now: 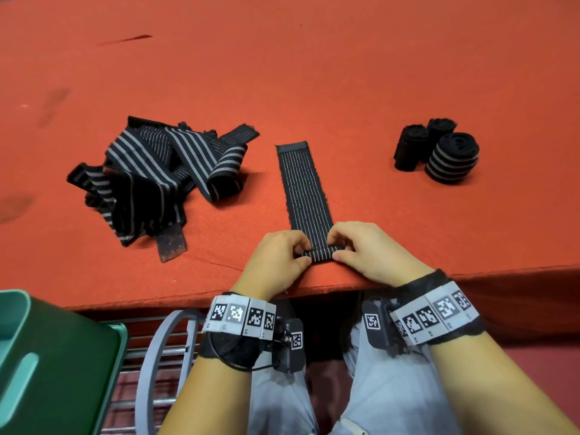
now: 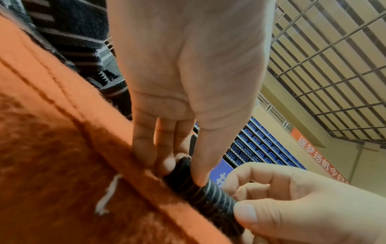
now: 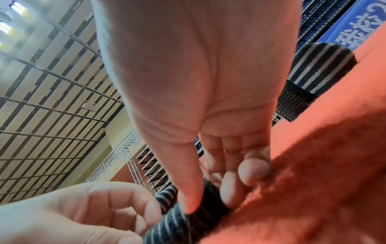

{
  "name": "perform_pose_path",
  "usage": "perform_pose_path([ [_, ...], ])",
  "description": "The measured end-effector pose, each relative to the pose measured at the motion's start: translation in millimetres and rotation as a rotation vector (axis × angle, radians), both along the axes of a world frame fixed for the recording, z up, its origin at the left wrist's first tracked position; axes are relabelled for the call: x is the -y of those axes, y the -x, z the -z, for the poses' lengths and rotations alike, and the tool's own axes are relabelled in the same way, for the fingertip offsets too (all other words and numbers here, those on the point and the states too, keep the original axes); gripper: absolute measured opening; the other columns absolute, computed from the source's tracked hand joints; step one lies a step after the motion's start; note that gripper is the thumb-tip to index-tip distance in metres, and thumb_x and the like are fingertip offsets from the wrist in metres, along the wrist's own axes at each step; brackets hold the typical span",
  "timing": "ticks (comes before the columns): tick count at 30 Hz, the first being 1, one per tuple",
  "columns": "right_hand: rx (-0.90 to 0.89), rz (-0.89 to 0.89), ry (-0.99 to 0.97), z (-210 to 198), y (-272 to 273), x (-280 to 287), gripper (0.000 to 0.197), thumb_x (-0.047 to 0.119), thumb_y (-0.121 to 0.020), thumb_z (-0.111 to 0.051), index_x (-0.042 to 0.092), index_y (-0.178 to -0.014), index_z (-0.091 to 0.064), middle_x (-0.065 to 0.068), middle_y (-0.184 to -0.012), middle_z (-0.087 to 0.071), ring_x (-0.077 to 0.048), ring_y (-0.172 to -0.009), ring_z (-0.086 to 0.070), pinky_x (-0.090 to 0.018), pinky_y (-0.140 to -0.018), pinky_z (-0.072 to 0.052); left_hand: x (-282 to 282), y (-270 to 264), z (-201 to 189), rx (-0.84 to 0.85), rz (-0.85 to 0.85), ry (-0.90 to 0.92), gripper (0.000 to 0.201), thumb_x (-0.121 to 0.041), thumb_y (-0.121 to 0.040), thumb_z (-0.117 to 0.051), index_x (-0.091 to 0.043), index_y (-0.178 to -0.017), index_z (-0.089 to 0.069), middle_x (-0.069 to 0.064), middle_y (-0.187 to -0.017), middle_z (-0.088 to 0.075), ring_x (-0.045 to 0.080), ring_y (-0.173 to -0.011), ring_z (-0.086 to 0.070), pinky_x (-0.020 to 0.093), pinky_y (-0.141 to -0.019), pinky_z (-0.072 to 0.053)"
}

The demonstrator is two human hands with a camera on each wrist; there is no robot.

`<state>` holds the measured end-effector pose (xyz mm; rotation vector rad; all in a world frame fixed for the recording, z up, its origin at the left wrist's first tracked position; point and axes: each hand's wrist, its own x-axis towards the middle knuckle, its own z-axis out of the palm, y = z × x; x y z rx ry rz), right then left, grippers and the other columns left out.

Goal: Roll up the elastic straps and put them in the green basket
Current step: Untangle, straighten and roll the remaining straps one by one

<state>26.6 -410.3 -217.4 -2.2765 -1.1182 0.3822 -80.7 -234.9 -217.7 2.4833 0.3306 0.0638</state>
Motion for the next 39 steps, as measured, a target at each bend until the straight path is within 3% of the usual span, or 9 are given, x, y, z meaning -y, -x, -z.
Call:
perform_pose_path([
  [4, 0.003, 0.009, 0.023, 1, -6, -4, 0.010, 0.022, -0.087, -0.071, 0.026, -0.093, -0.064, 0.011, -0.088, -0.055, -0.009, -0.083, -0.053, -0.032, -0.080, -0.046, -3, -6, -1, -0.022, 0.012, 0.003, 0.009, -0.021, -0.084, -0.072, -0.027, -0.088, -0.066, -0.010, -0.082, -0.063, 0.011, -0.081, -0.061, 0.031, -0.075, -0.049],
  [10, 0.020, 0.042, 0.057, 4, -12, -13, 0.010, 0.025, -0.093, -0.065, 0.022, -0.100, -0.071, 0.011, -0.093, -0.051, -0.009, -0.090, -0.049, -0.027, -0.081, -0.037, -5, -14, 0, -0.017, -0.014, -0.046, 0.005, -0.023, -0.089, -0.068, -0.024, -0.094, -0.070, -0.009, -0.089, -0.056, 0.012, -0.091, -0.055, 0.029, -0.082, -0.044],
  [16, 0.031, 0.072, 0.011, 5, -13, -18, 0.011, 0.019, -0.090, -0.066, 0.024, -0.087, -0.057, 0.011, -0.081, -0.050, -0.010, -0.079, -0.047, -0.029, -0.071, -0.033, -4, -15, 1, 0.055, -0.009, -0.023, 0.011, -0.015, -0.088, -0.066, -0.026, -0.087, -0.064, -0.010, -0.087, -0.055, 0.010, -0.086, -0.054, 0.037, -0.083, -0.048],
  [18, 0.032, 0.088, 0.018, 5, -14, -19, 0.011, 0.019, -0.091, -0.066, 0.024, -0.085, -0.057, 0.011, -0.081, -0.048, -0.012, -0.081, -0.047, -0.030, -0.071, -0.033, -4, -15, 1, 0.073, -0.005, -0.034, 0.006, -0.019, -0.085, -0.069, -0.024, -0.088, -0.067, -0.011, -0.089, -0.053, 0.009, -0.087, -0.054, 0.034, -0.084, -0.048],
  [22, 0.029, 0.109, 0.017, 5, -15, -19, 0.009, 0.022, -0.092, -0.065, 0.025, -0.084, -0.061, 0.011, -0.083, -0.048, -0.013, -0.086, -0.048, -0.031, -0.075, -0.036, -5, -14, 0, 0.032, -0.001, -0.044, 0.024, -0.024, -0.075, -0.082, -0.026, -0.096, -0.070, -0.013, -0.095, -0.052, 0.007, -0.090, -0.054, 0.031, -0.085, -0.049],
  [25, 0.021, 0.085, 0.033, 3, -15, -20, 0.006, 0.026, -0.087, -0.070, 0.025, -0.089, -0.065, 0.009, -0.090, -0.050, -0.012, -0.086, -0.050, -0.031, -0.079, -0.042, -7, -14, -1, 0.034, -0.010, -0.062, 0.023, -0.023, -0.081, -0.078, -0.026, -0.103, -0.072, -0.014, -0.093, -0.050, 0.007, -0.090, -0.052, 0.029, -0.086, -0.047],
  [28, -0.001, 0.047, 0.076, 3, -15, -20, 0.024, 0.023, -0.079, -0.077, 0.022, -0.100, -0.066, 0.006, -0.100, -0.050, -0.011, -0.083, -0.051, -0.034, -0.080, -0.047, -7, -15, -2, 0.039, -0.006, -0.084, 0.022, -0.024, -0.089, -0.070, -0.023, -0.111, -0.072, -0.013, -0.095, -0.049, 0.008, -0.094, -0.052, 0.028, -0.088, -0.045],
  [31, 0.051, 0.046, 0.091, 2, -14, -23, 0.024, 0.018, -0.080, -0.076, 0.022, -0.101, -0.065, 0.006, -0.102, -0.051, -0.014, -0.088, -0.053, -0.039, -0.082, -0.048, -6, -15, -1, 0.031, 0.004, -0.096, 0.025, -0.025, -0.090, -0.068, -0.022, -0.115, -0.070, -0.011, -0.099, -0.050, 0.009, -0.098, -0.053, 0.030, -0.091, -0.045],
  [39, 0.083, 0.033, 0.122, -1, -15, -25, 0.020, 0.022, -0.088, -0.071, 0.020, -0.107, -0.067, 0.005, -0.104, -0.055, -0.017, -0.098, -0.054, -0.037, -0.089, -0.046, -5, -14, -2, 0.024, -0.007, -0.110, 0.024, -0.017, -0.082, -0.073, -0.026, -0.102, -0.062, -0.009, -0.094, -0.055, 0.012, -0.090, -0.052, 0.033, -0.083, -0.047],
])
